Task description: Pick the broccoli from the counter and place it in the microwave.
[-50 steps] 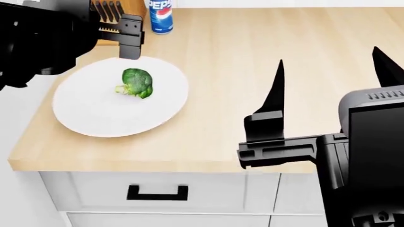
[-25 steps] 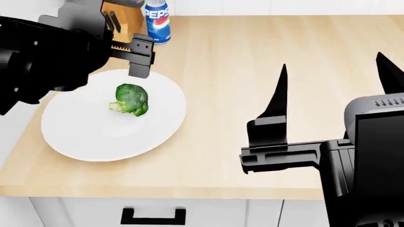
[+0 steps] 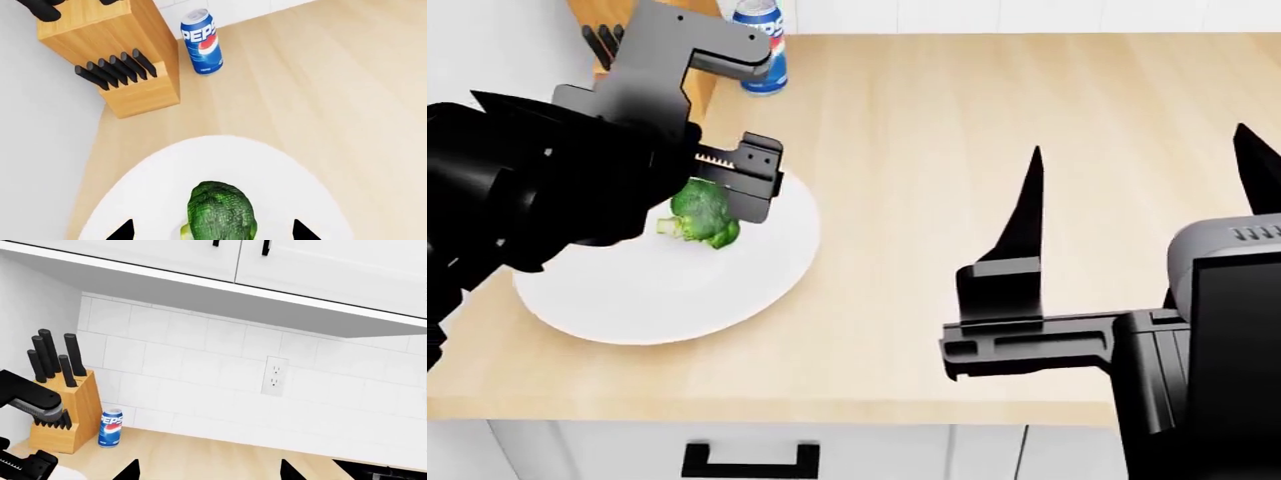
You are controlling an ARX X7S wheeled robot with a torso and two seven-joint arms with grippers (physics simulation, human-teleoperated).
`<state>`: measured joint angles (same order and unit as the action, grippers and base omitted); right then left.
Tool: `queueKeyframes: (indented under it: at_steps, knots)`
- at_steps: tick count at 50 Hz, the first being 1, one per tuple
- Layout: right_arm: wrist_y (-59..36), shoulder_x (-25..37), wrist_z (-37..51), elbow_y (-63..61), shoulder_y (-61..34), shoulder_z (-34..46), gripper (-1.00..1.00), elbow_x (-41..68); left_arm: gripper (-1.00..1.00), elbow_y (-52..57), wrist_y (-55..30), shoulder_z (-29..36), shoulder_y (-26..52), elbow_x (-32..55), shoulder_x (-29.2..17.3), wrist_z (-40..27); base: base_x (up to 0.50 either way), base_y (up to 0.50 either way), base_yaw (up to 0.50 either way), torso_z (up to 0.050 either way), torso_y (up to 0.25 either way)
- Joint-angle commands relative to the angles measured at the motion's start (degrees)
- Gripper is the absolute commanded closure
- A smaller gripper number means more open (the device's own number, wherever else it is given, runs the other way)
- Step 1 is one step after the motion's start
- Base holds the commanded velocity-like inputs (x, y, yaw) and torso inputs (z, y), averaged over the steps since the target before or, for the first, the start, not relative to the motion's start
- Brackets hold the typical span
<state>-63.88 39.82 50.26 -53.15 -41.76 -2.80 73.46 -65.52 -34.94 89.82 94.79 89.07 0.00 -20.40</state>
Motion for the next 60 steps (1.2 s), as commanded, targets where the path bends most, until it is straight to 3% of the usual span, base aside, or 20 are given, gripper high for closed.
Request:
queueKeyframes:
  at_steps: [1, 60]
  knots:
    - [1.1, 0.6, -0.2, -0.4, 0.8, -0.9, -1.0, 0.6, -1.0, 0.9, 0.1, 0.0, -2.1, -0.3, 0.0, -0.4, 0.35, -0.01, 0.0, 0.0, 0.0]
    - [3.4, 2.5, 3.1, -1.9, 3.8, -1.5, -1.0, 4.0, -1.0, -0.2, 0.0, -0.2, -8.2, -1.4, 0.0, -0.8, 0.06, 0.0, 0.0, 0.0, 0.0]
